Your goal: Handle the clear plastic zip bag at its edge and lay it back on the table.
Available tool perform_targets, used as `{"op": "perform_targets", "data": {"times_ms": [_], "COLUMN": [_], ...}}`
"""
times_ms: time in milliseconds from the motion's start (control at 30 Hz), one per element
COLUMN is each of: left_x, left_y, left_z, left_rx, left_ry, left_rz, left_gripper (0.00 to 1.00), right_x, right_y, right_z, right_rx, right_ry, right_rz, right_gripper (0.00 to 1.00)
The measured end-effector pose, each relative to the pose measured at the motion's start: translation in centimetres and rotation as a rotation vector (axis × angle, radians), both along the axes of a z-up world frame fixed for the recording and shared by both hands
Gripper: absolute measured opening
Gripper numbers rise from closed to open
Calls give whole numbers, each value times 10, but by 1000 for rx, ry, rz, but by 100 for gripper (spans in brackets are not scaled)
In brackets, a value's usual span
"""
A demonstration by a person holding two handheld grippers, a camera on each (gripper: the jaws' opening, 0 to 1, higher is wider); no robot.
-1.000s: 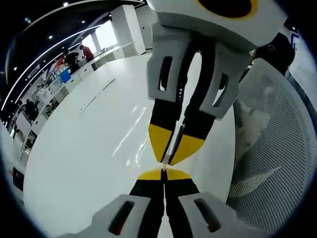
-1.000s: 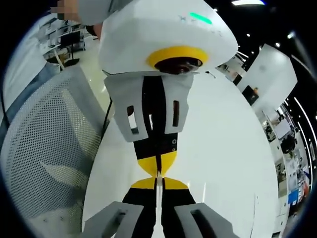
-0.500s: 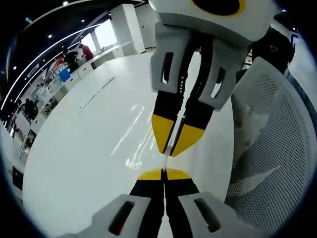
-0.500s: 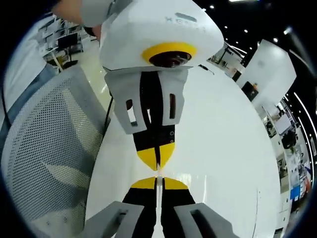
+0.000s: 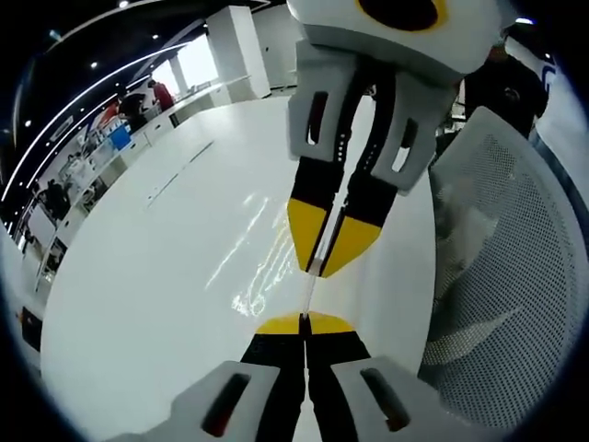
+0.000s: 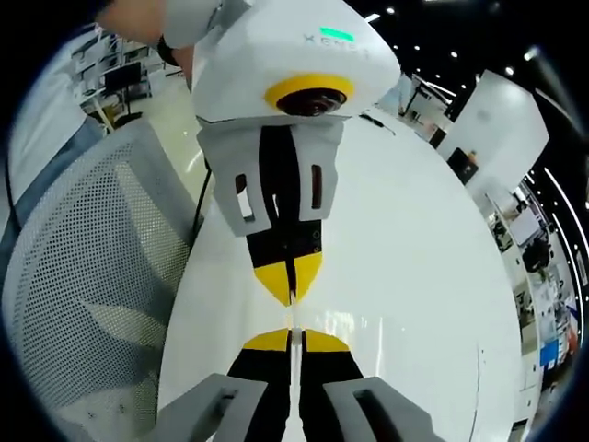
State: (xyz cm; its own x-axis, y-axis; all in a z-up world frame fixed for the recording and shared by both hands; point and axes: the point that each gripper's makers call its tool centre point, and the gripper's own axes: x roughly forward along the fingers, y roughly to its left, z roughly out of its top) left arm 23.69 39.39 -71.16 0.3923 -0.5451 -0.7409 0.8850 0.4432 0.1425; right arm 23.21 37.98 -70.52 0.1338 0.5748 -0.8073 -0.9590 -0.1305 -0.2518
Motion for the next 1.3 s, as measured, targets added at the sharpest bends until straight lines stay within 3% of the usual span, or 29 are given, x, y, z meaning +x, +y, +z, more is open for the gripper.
{"op": "perform_targets", "data": {"times_ms": [1300], "left_x": [2], "left_y": [14], "left_z": [2], "left_rx": [11], "left_ry": [2], "left_rz": [14], "left_gripper": [0], "right_x": [-1], "right_y": [-12], "right_z": [7], "right_rx": [-5], "right_ry": [-10], "right_rz": [-16], "right_gripper": [0]}}
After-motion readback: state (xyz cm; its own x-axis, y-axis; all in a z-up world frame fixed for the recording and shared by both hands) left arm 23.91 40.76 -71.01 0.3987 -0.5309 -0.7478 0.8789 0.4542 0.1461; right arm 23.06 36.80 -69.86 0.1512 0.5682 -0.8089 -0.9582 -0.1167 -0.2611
